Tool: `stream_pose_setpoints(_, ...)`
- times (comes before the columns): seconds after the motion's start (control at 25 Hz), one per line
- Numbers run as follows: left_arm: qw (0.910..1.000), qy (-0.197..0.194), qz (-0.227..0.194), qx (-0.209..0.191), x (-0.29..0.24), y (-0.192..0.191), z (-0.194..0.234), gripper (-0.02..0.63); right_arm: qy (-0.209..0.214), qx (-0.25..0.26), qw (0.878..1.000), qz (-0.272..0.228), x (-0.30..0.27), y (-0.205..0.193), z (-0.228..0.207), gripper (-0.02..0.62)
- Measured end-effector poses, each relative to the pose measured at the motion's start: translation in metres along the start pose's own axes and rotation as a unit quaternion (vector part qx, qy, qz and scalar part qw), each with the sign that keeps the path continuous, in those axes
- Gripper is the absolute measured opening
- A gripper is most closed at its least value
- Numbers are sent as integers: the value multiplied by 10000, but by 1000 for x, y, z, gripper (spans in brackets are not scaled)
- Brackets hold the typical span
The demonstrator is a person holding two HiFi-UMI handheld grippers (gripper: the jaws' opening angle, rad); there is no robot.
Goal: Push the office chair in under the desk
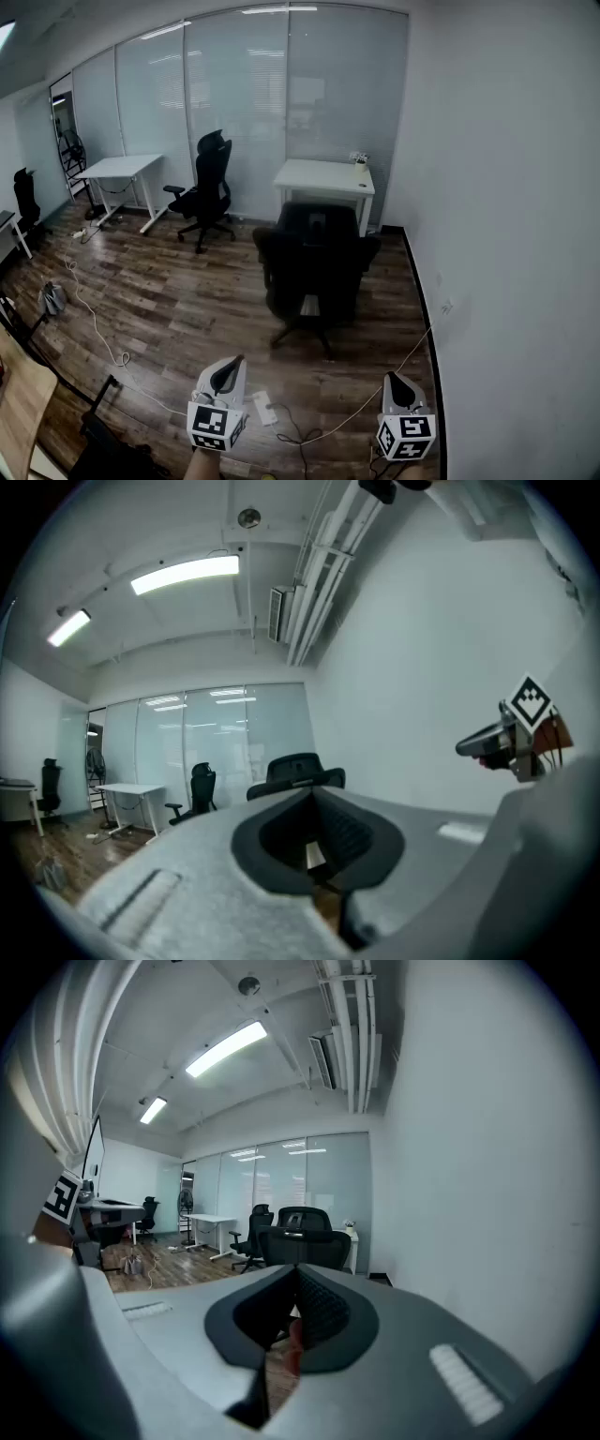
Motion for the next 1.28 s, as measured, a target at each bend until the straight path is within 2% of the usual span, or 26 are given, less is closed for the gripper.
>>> stream_pose_setpoints(0.56, 9999, -37, -58, -109, -6, 4, -11, -2, -28, -23, 9998, -191, 0, 3, -10, 0)
stream_pose_setpoints(0.84, 9998, -69, -38, -201, 1, 5, -19, -2, -2, 211, 9997, -158, 7, 2, -5, 3)
stream_pose_setpoints(1.0, 9998, -59, 25, -165, -1, 3, -23, 49, 85, 251, 9995, -147, 7, 1, -8, 22)
stream_pose_setpoints(1.28, 9997, -132, 33, -216, 4, 4, -38, 55, 271, 275, 9991, -182, 16, -2, -11, 76)
Point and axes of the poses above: the fingertips, and each gripper's own axes: x backward along the fingers, z to its left, y out of its top, the point moved 3 cm from there along x, backward along the fingers, and after that the axes turned 13 degrees about y, right-handed, at the moved point
